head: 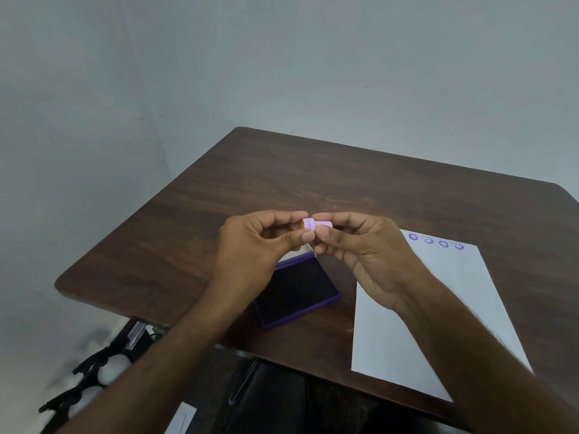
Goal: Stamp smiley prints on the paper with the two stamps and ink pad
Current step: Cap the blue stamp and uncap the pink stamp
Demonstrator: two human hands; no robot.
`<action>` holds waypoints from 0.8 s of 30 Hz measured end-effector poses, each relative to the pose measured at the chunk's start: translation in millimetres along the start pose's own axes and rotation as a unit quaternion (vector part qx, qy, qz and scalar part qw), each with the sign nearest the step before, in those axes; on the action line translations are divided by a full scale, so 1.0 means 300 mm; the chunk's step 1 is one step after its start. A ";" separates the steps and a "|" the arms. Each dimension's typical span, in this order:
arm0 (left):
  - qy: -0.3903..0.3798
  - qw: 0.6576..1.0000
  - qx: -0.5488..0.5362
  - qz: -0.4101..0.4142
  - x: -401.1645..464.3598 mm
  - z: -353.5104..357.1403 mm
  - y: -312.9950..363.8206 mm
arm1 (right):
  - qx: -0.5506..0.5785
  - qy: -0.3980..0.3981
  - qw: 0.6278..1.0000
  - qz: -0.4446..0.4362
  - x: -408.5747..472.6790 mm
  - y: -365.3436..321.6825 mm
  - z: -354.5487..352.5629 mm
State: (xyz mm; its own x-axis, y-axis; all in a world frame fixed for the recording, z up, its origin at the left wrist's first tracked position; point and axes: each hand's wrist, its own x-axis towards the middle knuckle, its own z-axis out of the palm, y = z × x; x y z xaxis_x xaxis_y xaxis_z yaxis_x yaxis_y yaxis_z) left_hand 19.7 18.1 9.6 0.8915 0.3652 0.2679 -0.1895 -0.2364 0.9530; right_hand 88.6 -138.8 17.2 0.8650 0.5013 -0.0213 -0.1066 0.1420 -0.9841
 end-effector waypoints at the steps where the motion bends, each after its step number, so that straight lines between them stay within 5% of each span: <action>1: 0.003 1.000 -0.005 -0.003 0.001 -0.004 -0.003 | 0.000 0.000 1.000 -0.002 0.001 0.000 0.001; 11: -0.003 0.994 -0.097 -0.058 -0.046 -0.131 -0.040 | 0.081 -0.032 0.996 0.029 -0.004 0.009 0.036; 17: 0.059 0.995 -0.006 -0.076 -0.101 -0.238 -0.097 | 0.067 -0.063 0.995 0.043 -0.007 0.054 0.098; 24: 0.012 0.979 0.189 -0.081 -0.147 -0.347 -0.144 | 0.104 -0.071 0.990 0.063 -0.012 0.086 0.166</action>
State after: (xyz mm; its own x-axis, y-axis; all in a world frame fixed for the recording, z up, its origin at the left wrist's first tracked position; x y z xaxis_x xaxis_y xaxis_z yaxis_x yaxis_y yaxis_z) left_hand -54.3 105.9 -28.6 0.8869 0.4446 0.1256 0.1229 -0.4893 0.8634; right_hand 58.4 -94.4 0.5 0.7627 0.6385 -0.1028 -0.3208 0.2355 -0.9174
